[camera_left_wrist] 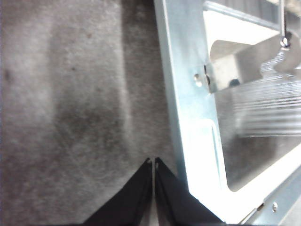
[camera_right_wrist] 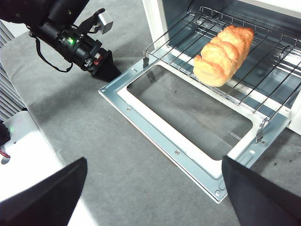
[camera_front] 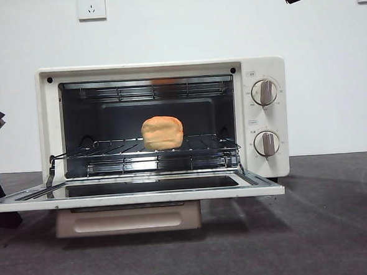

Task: The left arm flap open the oven, the right arm pick bread and place it into oven, the left arm flap close the oven

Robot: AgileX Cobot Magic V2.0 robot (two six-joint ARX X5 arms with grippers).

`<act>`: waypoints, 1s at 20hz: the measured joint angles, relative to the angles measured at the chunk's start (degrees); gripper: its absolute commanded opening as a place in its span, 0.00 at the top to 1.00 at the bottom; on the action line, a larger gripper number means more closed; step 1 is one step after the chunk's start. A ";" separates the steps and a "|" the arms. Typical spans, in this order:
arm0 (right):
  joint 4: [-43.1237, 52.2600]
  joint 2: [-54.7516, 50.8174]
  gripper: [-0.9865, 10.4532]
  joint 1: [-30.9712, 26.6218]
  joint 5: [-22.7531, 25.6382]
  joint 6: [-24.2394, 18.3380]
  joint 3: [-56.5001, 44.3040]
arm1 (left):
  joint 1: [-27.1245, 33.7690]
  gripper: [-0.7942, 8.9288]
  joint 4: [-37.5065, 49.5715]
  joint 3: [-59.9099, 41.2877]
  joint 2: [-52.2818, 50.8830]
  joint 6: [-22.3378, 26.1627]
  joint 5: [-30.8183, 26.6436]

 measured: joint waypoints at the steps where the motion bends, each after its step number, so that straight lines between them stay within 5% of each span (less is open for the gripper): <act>1: 0.00 0.00 0.52 0.00 0.07 0.00 0.00 | 0.00 0.90 0.39 -0.09 0.00 -0.57 0.94; 20: 0.00 0.00 0.52 0.00 0.33 0.02 0.00 | 4.02 0.90 24.94 -0.24 0.13 -15.63 9.94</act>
